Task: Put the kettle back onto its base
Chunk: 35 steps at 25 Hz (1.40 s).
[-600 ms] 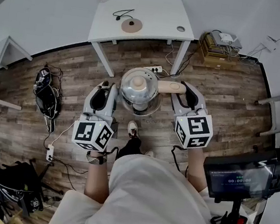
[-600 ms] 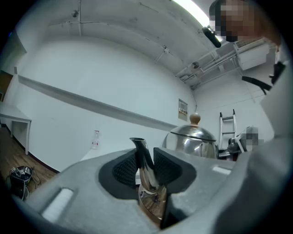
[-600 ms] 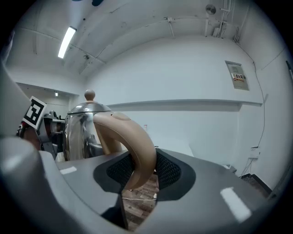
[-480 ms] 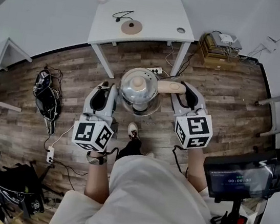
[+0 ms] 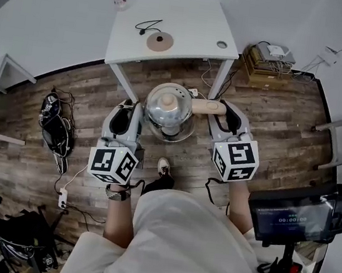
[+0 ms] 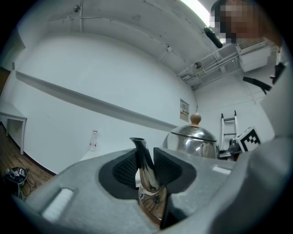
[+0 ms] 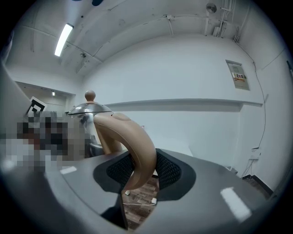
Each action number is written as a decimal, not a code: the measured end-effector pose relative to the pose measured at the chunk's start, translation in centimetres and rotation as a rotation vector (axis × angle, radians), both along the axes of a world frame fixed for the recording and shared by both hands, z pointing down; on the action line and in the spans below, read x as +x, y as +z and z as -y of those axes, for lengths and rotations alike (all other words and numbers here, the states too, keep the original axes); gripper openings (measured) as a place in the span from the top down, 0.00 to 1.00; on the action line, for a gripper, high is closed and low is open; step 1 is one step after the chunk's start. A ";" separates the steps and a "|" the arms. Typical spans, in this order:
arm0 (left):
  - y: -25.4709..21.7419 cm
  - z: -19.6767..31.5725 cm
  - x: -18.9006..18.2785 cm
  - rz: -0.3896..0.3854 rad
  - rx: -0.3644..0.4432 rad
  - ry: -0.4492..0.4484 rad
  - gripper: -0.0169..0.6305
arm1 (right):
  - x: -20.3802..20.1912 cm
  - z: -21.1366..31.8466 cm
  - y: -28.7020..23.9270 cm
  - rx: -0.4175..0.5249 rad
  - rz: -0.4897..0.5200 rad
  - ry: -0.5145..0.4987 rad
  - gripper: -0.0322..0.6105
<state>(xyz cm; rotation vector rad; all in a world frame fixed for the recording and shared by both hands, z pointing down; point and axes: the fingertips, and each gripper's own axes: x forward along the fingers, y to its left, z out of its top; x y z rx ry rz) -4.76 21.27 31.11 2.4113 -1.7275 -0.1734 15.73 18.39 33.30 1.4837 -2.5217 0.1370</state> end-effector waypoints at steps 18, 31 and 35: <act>0.4 9.5 -6.9 -0.008 -0.008 0.021 0.81 | -6.8 9.0 0.6 -0.028 0.010 0.022 0.73; -0.4 13.0 -9.0 -0.017 -0.010 0.061 0.81 | -8.9 11.8 -0.1 -0.037 0.018 0.056 0.73; -0.5 13.2 -8.8 -0.031 -0.008 0.069 0.81 | -8.6 11.8 -0.4 -0.029 0.007 0.066 0.73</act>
